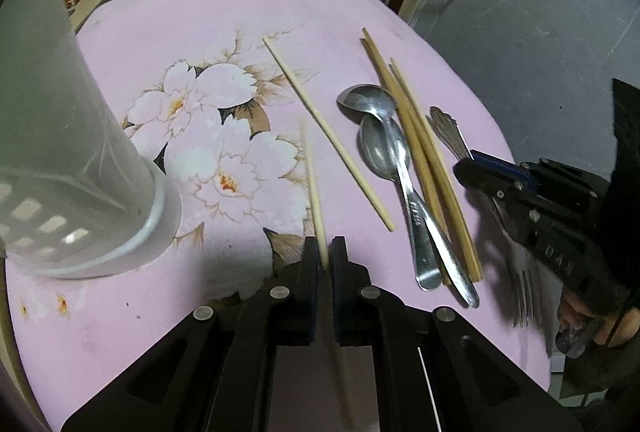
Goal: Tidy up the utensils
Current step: 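Lift the chopstick with the left gripper while the right gripper lifts the fork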
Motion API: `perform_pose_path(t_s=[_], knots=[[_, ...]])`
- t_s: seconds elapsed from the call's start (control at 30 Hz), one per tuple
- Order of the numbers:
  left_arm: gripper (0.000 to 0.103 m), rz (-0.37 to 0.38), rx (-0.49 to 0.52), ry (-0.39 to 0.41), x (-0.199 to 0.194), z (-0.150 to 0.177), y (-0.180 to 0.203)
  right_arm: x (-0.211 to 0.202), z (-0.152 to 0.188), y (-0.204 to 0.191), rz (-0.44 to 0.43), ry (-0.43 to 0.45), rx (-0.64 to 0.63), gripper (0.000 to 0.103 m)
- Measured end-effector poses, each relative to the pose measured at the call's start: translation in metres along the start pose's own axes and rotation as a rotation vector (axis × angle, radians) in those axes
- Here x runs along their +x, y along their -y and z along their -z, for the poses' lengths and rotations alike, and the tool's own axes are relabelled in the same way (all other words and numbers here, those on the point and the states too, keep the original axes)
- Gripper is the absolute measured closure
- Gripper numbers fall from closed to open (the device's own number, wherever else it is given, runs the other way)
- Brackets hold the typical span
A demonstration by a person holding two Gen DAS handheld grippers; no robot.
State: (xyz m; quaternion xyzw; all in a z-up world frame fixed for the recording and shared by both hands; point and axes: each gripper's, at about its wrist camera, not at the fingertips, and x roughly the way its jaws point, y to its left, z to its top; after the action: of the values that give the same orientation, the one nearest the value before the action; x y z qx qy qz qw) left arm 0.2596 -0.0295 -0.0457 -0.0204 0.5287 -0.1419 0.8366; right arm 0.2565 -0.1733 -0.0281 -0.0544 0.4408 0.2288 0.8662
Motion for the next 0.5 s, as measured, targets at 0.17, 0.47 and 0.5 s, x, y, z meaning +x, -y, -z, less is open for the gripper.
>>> perform_pose_path(t_s=[0.17, 0.47, 0.5], knots=[[0.101, -0.019, 0.041, 0.101, -0.016, 0.011, 0.001, -0.016, 0.009, 0.008, -0.037, 0.053, 0.088, 0.101], [0.101, -0.002, 0.045, 0.365, -0.055, 0.034, 0.001, -0.077, 0.034, -0.032, 0.074, 0.379, 0.019, 0.101], [0.101, -0.007, 0.042, 0.389, -0.059, 0.035, 0.001, -0.082, 0.035, -0.038, 0.099, 0.412, 0.006, 0.101]])
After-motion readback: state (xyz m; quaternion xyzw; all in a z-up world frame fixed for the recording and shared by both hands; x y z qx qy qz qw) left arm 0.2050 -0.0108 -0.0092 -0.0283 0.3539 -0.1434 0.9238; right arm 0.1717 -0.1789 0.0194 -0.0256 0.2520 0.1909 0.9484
